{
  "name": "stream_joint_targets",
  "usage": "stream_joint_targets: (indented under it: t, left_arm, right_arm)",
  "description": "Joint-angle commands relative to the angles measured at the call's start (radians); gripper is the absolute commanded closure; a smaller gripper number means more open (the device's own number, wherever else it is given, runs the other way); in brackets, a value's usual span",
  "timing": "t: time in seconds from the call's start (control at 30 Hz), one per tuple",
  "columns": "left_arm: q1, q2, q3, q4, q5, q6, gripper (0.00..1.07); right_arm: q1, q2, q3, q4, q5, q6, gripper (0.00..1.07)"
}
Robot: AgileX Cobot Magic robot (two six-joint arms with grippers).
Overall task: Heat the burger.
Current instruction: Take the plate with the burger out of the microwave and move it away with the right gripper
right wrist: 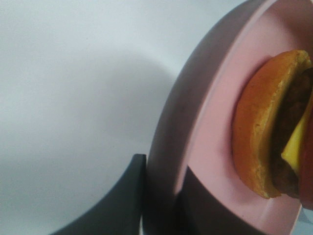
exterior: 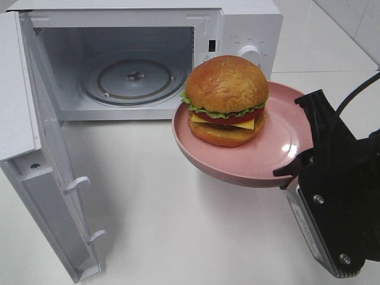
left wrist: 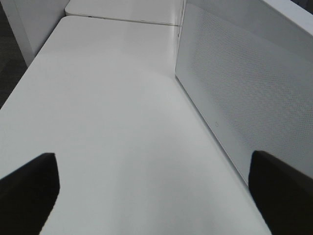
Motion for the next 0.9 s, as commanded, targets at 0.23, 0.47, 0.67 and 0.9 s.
stream_joint_targets:
  t: [0.23, 0.47, 0.67, 0.9]
  left_arm:
    - [0.004, -0.004, 0.002, -0.002, -0.008, -0.003, 0.09]
    - [0.004, -0.004, 0.002, -0.002, -0.008, -0.003, 0.09]
    - [0.004, -0.004, 0.002, -0.002, -0.008, -0.003, 0.09]
    - [0.004, -0.004, 0.002, -0.002, -0.008, -0.003, 0.09]
  right_arm:
    - [-0.002, -0.042, -0.009, -0.012, -0.039, 0.061, 1.07]
    - [-0.002, -0.042, -0.009, -0.170, 0.029, 0.247, 1.07]
    - [-0.002, -0.042, -0.009, -0.337, 0.081, 0.530, 1.07]
    - [-0.002, -0.042, -0.009, -0.559, 0.189, 0.875, 1.07]
